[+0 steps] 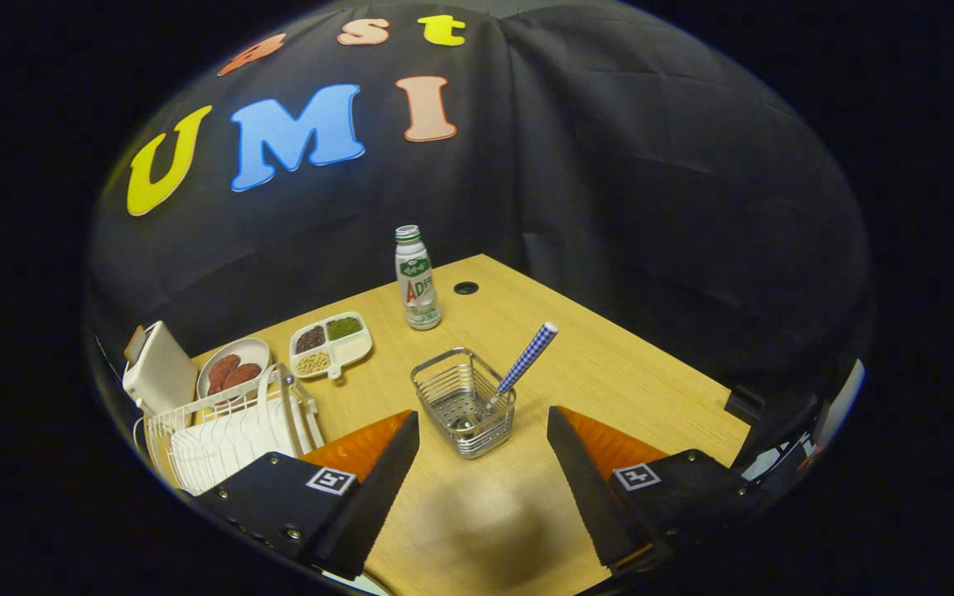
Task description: Take the plate from the dish rack, then take the spoon from the basket and place it into the plate.
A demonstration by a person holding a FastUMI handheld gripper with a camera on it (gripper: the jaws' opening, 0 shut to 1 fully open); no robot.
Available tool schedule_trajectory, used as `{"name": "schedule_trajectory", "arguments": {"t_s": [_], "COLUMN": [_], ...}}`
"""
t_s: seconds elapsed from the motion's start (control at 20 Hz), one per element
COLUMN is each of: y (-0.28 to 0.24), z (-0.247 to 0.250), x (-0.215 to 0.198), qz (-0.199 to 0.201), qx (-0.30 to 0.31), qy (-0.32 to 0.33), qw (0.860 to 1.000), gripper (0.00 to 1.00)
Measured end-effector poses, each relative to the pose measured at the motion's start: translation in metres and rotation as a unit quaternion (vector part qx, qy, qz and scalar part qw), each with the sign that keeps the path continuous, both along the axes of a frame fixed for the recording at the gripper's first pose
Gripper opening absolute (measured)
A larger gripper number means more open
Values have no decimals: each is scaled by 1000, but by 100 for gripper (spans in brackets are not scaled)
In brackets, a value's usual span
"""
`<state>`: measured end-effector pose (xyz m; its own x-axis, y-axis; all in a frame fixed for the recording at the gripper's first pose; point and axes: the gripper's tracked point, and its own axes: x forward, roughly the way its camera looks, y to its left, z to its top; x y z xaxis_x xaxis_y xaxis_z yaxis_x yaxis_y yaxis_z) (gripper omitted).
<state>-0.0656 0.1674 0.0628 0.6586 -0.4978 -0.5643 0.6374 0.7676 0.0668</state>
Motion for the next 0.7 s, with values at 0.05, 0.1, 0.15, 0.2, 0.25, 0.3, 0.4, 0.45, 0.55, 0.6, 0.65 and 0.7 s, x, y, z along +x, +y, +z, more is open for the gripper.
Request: {"name": "schedule_trajectory", "arguments": {"t_s": [0.05,0.1,0.15,0.2,0.25,0.3,0.4,0.45,0.55,0.6,0.65,0.7], "y": [-12,-22,-32,-40,-47,-54,-61,-66,-72,-72,-71,-72], "z": [-1,-3,-6,-8,-13,-18,-26,-32,-40,-40,-42,-46], "x": [4,10,15,21,27,33,39,41,44,49,52,54], "qz": [-15,-28,-39,-48,-54,-60,-66,-69,-72,-64,-58,-58], "qx": [5,10,16,22,26,30,39,42,45,49,52,53], "qy": [-4,-9,-11,-14,-17,-19,-21,-18,-12,-19,-20,-13], "qw": [1000,1000,999,999,998,998,997,997,996,997,997,997], "gripper": [97,97,97,97,97,97,90,80,78,78,64,50]}}
